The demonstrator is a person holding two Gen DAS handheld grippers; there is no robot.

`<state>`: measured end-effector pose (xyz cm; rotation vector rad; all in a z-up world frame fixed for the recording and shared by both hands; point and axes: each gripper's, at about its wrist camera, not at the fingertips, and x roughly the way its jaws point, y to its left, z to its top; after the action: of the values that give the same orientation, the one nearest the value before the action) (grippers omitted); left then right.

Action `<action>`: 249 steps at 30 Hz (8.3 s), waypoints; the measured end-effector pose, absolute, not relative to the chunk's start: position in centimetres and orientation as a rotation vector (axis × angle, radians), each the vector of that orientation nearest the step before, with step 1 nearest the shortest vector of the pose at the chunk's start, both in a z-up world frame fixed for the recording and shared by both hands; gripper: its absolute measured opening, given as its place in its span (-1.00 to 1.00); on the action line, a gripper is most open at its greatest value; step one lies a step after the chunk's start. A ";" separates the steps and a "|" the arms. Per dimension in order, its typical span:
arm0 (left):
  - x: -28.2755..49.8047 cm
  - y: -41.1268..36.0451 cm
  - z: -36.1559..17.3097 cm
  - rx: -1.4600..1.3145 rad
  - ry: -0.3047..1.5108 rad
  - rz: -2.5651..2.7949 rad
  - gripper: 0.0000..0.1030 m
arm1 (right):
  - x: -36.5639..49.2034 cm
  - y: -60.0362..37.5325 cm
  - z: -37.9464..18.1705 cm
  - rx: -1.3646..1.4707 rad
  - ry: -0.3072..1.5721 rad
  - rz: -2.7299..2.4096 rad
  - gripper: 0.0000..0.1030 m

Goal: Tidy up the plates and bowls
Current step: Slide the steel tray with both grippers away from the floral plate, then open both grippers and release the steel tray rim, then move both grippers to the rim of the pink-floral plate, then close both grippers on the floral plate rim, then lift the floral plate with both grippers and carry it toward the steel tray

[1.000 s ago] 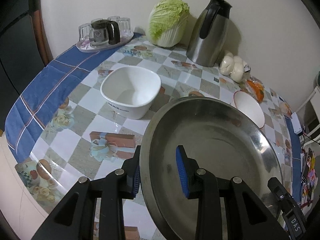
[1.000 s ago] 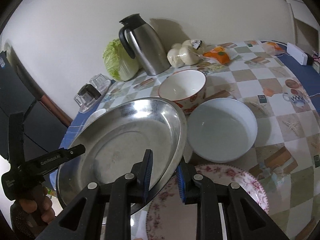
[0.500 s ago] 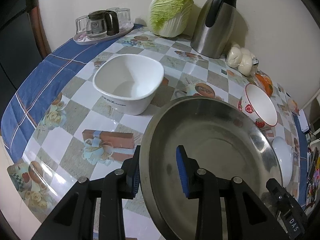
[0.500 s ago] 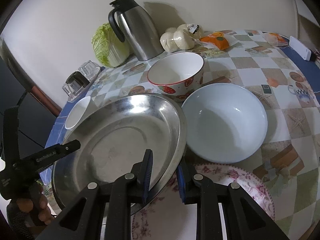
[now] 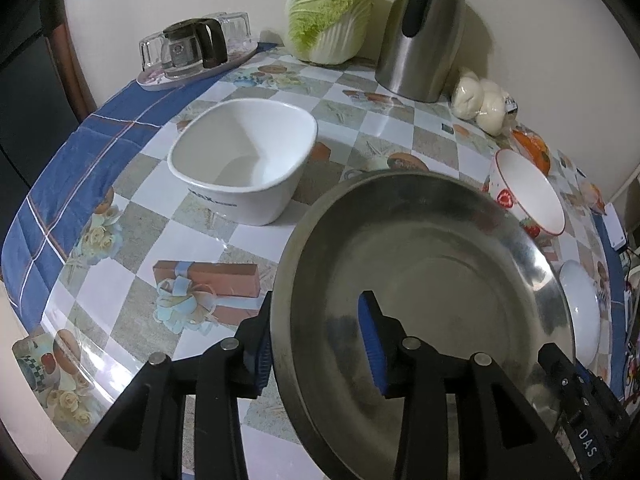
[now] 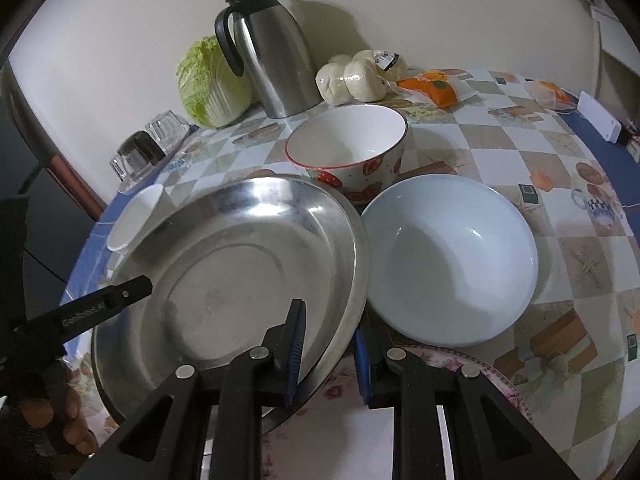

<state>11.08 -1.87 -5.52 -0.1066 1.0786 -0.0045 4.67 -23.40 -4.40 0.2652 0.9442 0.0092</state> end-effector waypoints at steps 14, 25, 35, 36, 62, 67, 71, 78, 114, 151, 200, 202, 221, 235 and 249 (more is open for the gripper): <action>11.1 -1.9 -6.3 -0.100 1.101 -0.016 -0.03 | 4.9 -23.0 -5.3 0.231 0.973 -0.015 -0.53; 10.3 -1.4 -5.4 -0.095 1.076 -0.001 0.42 | 4.2 -22.7 -4.5 0.204 0.965 -0.031 -0.15; 9.4 -1.6 -4.6 -0.047 1.039 -0.006 0.62 | 3.3 -22.0 -3.2 0.150 0.930 -0.043 0.33; 9.3 -1.7 -4.5 -0.037 1.036 -0.006 0.63 | 3.2 -21.9 -3.1 0.137 0.923 -0.050 0.38; 6.8 -2.7 -2.3 -0.009 0.992 -0.040 0.86 | 1.2 -22.7 -1.5 0.129 0.892 -0.111 0.96; 5.9 -3.1 -1.5 -0.022 0.961 -0.070 0.86 | 0.4 -23.1 -1.4 0.137 0.898 -0.127 0.96; 5.2 -3.5 -0.8 -0.042 0.924 -0.112 0.86 | -0.4 -23.7 -1.3 0.147 0.907 -0.150 0.96; 3.9 -5.8 0.1 0.034 0.925 -0.191 0.86 | -2.0 -25.4 -1.2 0.231 0.920 -0.187 0.97; 1.0 -10.6 -2.7 0.062 1.168 -0.347 0.48 | -3.6 -33.4 -6.2 0.519 1.164 -0.387 0.63; 1.5 -13.6 -9.2 -0.003 1.382 -0.432 -0.47 | -3.9 -34.4 -6.6 0.561 1.158 -0.321 -0.53; 1.0 -14.4 -5.5 -0.028 1.202 -0.613 -0.48 | -8.8 -38.6 -3.7 0.723 0.964 -0.220 -0.52; 0.8 -14.5 -5.3 -0.025 1.197 -0.626 -0.48 | -9.0 -38.7 -3.4 0.726 0.950 -0.223 -0.52; -0.2 -15.2 -2.2 -0.004 1.039 -0.698 -0.48 | -11.2 -39.6 -0.5 0.732 0.792 -0.220 -0.52; 1.9 -11.2 -0.3 -0.106 0.948 -0.642 -0.48 | -8.5 -36.6 2.2 0.669 0.775 -0.158 -0.52; 4.8 -5.6 -0.3 -0.263 0.930 -0.560 -0.48 | -4.0 -32.3 3.3 0.628 0.807 -0.059 -0.52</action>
<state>4.84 -5.57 -0.34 -0.2632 0.9299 -0.5605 -4.05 -32.27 3.32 0.6278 0.8067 -0.0590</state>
